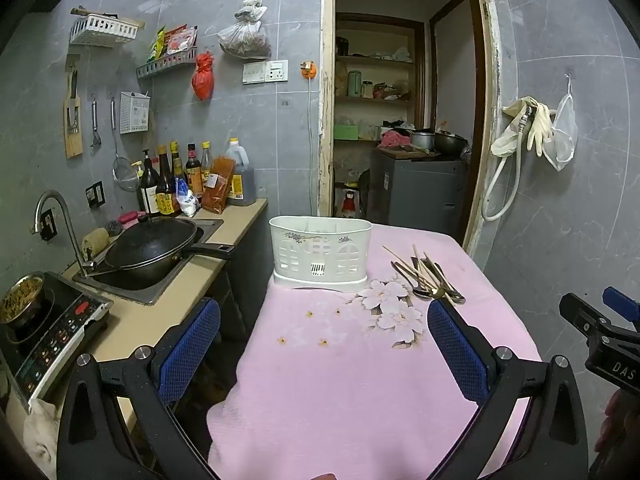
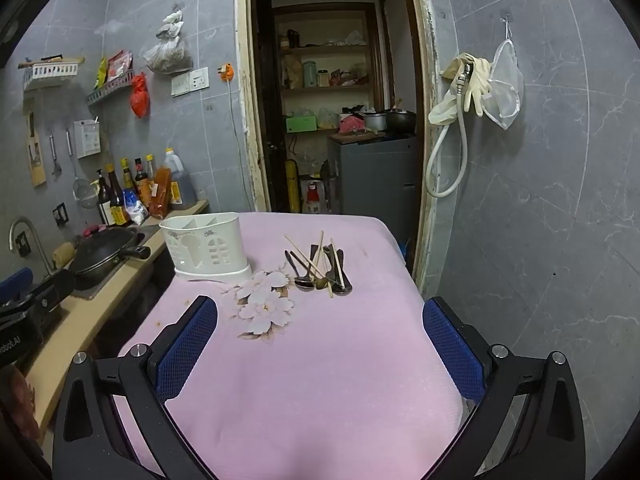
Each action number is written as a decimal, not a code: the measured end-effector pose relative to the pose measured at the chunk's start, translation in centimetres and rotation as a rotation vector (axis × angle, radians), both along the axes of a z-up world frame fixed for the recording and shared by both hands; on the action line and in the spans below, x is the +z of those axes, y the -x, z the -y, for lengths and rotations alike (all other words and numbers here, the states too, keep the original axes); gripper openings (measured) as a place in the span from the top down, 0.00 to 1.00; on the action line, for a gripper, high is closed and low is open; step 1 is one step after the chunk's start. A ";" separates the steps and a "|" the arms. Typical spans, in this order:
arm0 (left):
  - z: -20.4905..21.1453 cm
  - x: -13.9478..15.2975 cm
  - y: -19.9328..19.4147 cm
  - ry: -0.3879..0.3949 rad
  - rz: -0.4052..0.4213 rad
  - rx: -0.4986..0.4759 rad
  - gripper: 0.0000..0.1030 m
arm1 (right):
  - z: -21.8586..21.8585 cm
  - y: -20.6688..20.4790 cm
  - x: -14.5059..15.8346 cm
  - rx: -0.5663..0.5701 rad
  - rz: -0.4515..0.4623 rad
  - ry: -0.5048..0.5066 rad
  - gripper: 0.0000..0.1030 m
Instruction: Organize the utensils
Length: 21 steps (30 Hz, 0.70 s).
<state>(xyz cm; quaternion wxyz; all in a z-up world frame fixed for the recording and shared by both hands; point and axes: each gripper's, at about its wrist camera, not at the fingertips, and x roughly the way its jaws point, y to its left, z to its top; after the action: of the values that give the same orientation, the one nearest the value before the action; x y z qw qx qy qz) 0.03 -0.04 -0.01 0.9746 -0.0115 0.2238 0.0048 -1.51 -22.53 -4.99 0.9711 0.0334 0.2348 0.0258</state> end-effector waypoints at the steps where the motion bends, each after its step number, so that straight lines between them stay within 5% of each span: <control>1: -0.2 0.2 0.2 0.001 0.000 0.000 0.01 | 0.1 0.0 -0.1 0.000 0.000 0.000 0.00; 21: -0.2 -0.2 0.4 0.000 0.000 0.000 0.01 | -0.1 -0.4 -0.1 0.000 -0.002 -0.002 0.00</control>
<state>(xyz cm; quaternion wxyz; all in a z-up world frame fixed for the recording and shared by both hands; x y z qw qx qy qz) -0.40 0.15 -0.17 0.9745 -0.0114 0.2239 0.0049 -1.13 -22.44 -5.09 0.9708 0.0344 0.2358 0.0259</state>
